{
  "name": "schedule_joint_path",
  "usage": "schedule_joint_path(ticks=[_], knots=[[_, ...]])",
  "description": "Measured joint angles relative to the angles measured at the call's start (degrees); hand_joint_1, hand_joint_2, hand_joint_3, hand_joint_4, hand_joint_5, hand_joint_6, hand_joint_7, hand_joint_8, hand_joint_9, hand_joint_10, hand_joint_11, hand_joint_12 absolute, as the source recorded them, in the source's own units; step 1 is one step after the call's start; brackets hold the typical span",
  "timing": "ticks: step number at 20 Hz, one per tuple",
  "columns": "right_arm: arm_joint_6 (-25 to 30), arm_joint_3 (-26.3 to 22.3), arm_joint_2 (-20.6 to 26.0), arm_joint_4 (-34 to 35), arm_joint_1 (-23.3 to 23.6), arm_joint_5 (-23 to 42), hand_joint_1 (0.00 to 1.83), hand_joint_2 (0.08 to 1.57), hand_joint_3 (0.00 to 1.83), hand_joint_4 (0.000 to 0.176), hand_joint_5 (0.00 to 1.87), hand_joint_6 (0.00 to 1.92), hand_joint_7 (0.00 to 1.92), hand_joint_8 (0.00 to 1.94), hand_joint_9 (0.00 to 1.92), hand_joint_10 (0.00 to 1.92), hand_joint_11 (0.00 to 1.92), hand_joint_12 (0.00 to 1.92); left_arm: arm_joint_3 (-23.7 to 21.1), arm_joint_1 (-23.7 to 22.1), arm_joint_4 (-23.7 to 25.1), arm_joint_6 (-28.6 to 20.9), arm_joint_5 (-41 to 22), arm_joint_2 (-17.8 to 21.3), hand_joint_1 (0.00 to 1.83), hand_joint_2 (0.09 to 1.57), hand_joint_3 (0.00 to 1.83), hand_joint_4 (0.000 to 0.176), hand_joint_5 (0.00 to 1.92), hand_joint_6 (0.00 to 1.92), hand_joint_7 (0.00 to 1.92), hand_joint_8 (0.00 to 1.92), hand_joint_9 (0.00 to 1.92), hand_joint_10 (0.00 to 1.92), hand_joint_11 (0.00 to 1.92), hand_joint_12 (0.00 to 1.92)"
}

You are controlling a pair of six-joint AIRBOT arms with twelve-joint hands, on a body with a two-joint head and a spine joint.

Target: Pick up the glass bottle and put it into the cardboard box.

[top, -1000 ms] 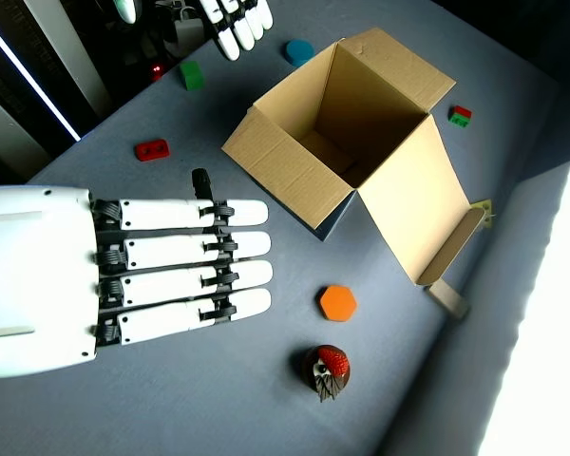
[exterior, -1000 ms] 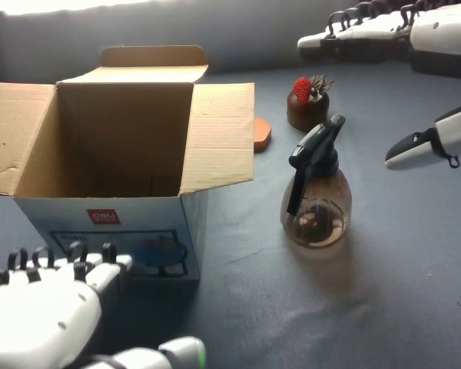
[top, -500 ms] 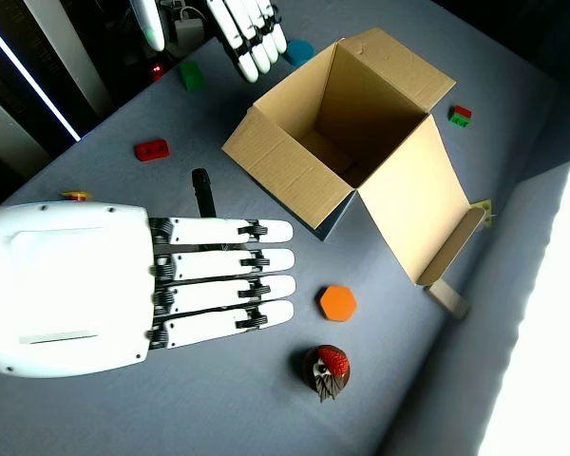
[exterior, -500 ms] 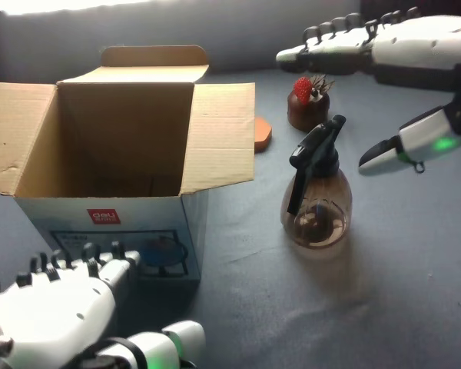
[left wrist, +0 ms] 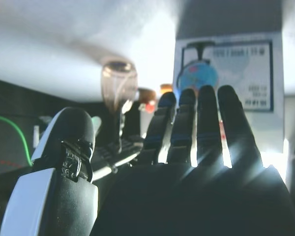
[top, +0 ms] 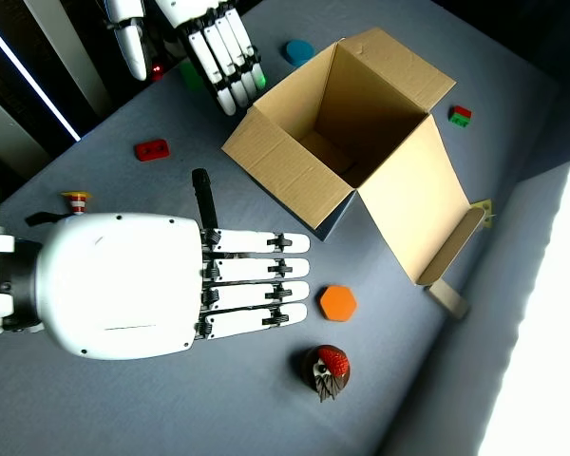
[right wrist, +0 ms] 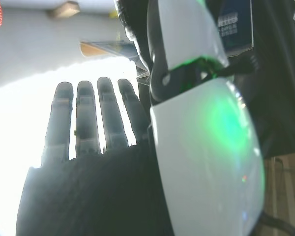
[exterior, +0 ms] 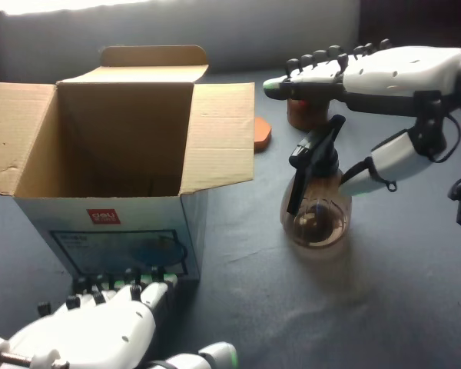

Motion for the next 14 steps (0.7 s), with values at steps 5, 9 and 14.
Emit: schedule_joint_path(ticks=[5,9,14], knots=[[0.0,0.9,-1.2,0.0,-0.4,-1.0,1.18,0.96,0.0,0.0,0.03,0.0,0.03,0.0,0.0,0.0,0.0,0.0,1.7,3.4,1.6,-2.3,1.7,0.0,0.0,1.26,0.01,0.0,0.0,0.0,0.0,0.0,0.0,0.0,0.0,0.0],[0.0,1.3,-1.8,0.0,-1.0,-1.5,1.19,0.96,0.0,0.0,0.02,0.0,0.03,0.0,0.0,0.0,0.0,0.0,3.3,5.9,4.3,-5.0,3.7,0.0,0.0,1.26,0.01,0.0,0.0,0.0,0.0,0.0,0.0,0.0,0.0,0.0],[0.0,1.3,-2.6,0.0,-1.5,-1.5,1.18,0.98,0.0,0.0,0.01,0.0,0.01,0.0,0.0,0.0,0.0,0.0,4.6,6.8,6.4,-5.4,5.5,0.0,0.0,1.24,0.0,0.0,0.0,0.0,0.0,0.0,0.0,0.0,0.0,0.0]])
